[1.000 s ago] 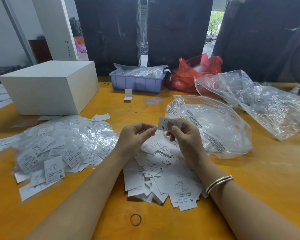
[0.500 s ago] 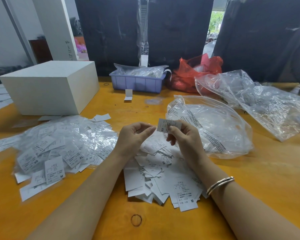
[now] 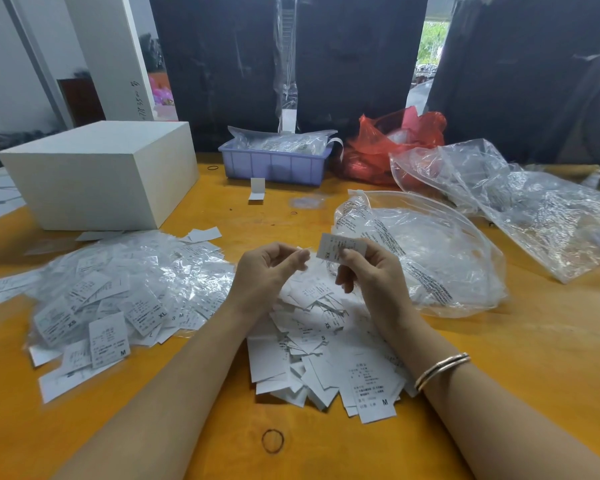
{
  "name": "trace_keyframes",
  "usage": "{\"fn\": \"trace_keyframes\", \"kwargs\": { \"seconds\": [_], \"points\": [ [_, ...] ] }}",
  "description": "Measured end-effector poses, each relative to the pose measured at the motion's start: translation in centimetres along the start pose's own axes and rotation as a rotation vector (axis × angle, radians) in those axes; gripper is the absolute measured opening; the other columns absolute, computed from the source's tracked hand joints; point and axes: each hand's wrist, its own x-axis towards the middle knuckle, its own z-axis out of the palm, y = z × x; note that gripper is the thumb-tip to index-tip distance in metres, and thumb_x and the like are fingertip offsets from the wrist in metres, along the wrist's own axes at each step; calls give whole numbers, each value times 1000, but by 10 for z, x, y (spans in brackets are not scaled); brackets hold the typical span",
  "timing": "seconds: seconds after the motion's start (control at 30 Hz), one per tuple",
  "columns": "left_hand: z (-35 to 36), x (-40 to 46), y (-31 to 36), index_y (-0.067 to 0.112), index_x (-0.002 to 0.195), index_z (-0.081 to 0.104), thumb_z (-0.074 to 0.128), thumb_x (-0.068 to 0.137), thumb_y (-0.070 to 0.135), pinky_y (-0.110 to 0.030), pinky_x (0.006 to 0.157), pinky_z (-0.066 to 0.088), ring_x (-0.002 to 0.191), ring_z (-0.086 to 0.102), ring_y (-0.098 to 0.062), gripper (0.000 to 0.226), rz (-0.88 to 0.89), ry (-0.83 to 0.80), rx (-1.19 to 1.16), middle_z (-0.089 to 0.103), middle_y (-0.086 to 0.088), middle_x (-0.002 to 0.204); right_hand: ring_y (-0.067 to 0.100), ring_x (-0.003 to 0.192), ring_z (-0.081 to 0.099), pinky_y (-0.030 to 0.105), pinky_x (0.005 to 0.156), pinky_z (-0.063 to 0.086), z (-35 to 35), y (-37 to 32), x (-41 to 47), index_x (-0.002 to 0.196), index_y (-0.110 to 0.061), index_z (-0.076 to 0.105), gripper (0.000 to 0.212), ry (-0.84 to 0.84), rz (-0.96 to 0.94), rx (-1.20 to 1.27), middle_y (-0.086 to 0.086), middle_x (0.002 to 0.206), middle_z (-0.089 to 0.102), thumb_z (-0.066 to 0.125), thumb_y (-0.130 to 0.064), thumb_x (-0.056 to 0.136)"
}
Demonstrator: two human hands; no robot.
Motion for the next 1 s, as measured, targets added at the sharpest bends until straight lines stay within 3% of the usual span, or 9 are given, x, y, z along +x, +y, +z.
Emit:
{"fn": "trace_keyframes", "kwargs": {
  "seconds": [0.17,0.37,0.6,0.8,1.0],
  "points": [
    [0,-1,3,20,76,69,64,76,34,-7,62,45,61,60,6,15,14,-7,-15,69,13,64,12,44,46,19,43,37,-2,-4,0,77,-4,56,17,57,14,154,1,48,54,49,-2,92],
    [1,-2,4,20,75,69,64,75,37,-6,61,44,60,59,6,17,13,-24,-30,69,12,64,12,43,46,19,44,38,0,-5,-3,77,-8,58,19,-21,-3,61,1,49,56,49,-1,92],
    [-1,-2,3,21,76,70,64,75,37,-8,62,46,62,59,4,18,10,-33,-39,70,11,67,11,43,44,18,43,36,-3,-5,-1,76,-7,58,19,41,40,117,1,48,53,48,-2,92],
    [0,-2,2,20,75,68,64,75,36,-6,60,43,60,57,7,16,24,-24,-20,68,15,64,9,38,44,15,37,35,-2,1,-1,85,-2,63,11,-129,182,124,2,47,52,53,-2,90],
    [-2,1,-2,20,82,67,66,73,37,-9,63,46,66,62,4,20,37,-27,-29,70,13,68,10,33,39,18,34,32,-5,0,0,81,-4,64,13,-160,230,62,4,44,50,55,-5,90]
  ]
}}
